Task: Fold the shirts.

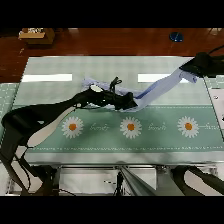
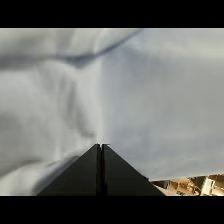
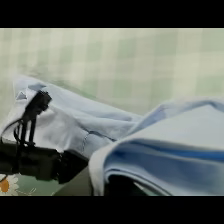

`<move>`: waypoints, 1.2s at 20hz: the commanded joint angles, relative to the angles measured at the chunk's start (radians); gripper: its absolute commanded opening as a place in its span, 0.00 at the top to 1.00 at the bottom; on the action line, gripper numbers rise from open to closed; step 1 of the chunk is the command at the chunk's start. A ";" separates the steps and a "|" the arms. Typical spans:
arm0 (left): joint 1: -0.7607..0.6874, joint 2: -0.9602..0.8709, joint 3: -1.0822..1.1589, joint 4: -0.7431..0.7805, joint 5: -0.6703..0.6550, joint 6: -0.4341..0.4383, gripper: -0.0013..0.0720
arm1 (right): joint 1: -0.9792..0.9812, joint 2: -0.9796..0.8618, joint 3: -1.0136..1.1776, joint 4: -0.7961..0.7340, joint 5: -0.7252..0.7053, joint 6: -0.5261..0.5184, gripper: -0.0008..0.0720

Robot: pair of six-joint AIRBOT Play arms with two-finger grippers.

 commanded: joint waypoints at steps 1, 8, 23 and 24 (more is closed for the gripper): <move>0.141 0.071 0.000 0.034 -0.071 0.082 0.96 | 0.044 0.003 0.001 -0.024 0.000 -0.004 0.96; 0.664 0.537 0.000 0.556 -0.223 0.005 0.96 | 0.413 -0.091 0.000 -0.110 -0.278 -0.010 0.96; 1.031 0.880 -0.183 0.660 -0.369 -0.001 0.96 | 0.977 -0.566 0.001 0.245 -0.949 -0.012 0.30; 1.026 0.880 -0.214 0.660 -0.369 0.001 0.96 | 0.967 -0.548 0.001 0.237 -0.931 -0.024 0.29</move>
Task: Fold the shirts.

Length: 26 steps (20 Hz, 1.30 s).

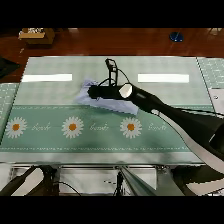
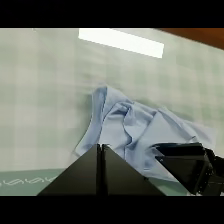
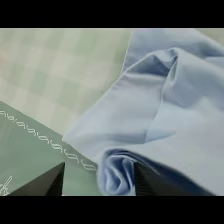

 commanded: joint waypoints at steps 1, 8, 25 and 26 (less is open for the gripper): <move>-0.010 0.008 -0.096 0.003 0.000 0.002 0.96 | 0.008 0.018 0.001 0.006 0.003 -0.031 0.29; -0.009 0.005 -0.138 0.003 0.029 0.003 0.96 | -0.370 0.310 0.001 -0.524 0.453 0.040 0.29; -0.009 0.005 -0.138 0.004 0.035 0.003 0.96 | -0.659 0.241 -0.502 0.161 0.378 -0.142 0.18; -0.009 0.005 -0.138 0.004 0.035 0.003 0.96 | -0.621 0.224 -0.502 0.220 0.342 -0.164 0.18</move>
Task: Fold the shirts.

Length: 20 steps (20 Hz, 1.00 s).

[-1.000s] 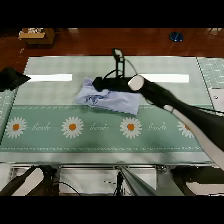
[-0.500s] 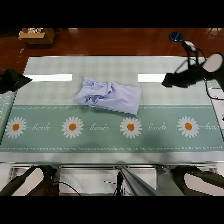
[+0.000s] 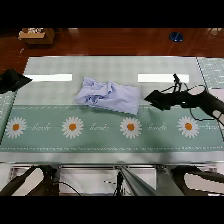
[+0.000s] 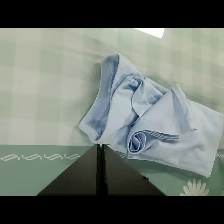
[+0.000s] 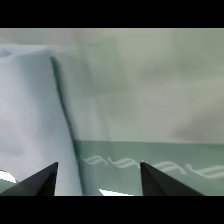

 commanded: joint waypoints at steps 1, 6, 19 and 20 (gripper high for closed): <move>-0.001 -0.001 0.000 0.001 0.000 0.000 0.96 | 0.124 -0.063 -0.021 0.260 -0.143 -0.096 0.18; -0.001 -0.001 0.000 0.001 0.000 0.000 0.96 | 0.243 -0.114 -0.021 0.346 -0.170 -0.119 0.51; -0.001 -0.028 -0.001 0.001 0.000 0.018 0.96 | -0.169 0.261 0.592 -0.160 0.449 0.252 0.96; -0.001 -0.032 -0.001 0.000 0.000 0.018 0.96 | -0.219 0.292 0.623 -0.211 0.492 0.287 0.96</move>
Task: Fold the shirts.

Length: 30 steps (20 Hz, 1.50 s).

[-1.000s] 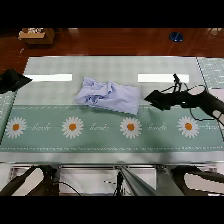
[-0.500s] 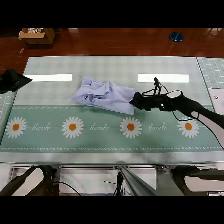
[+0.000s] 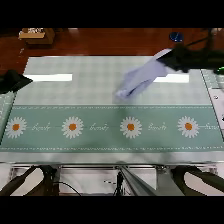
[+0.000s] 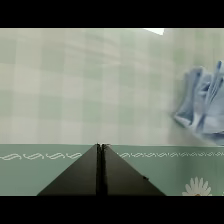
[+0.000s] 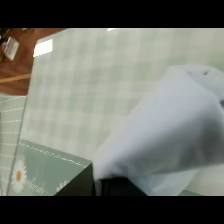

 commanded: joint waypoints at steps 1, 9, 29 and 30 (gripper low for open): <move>0.000 -0.013 0.000 0.000 -0.001 0.005 0.96 | -0.177 0.124 0.158 -0.253 0.215 0.192 0.96; 0.000 -0.013 0.000 -0.001 0.000 0.006 0.96 | -0.630 0.195 0.179 -0.738 0.686 0.161 0.96; 0.000 -0.013 0.001 -0.003 0.150 0.032 0.96 | -1.197 0.467 -0.400 -1.460 0.659 0.097 0.96; 0.000 -0.013 0.001 -0.003 0.154 0.032 0.96 | -1.228 0.467 -0.413 -1.452 0.644 0.097 0.96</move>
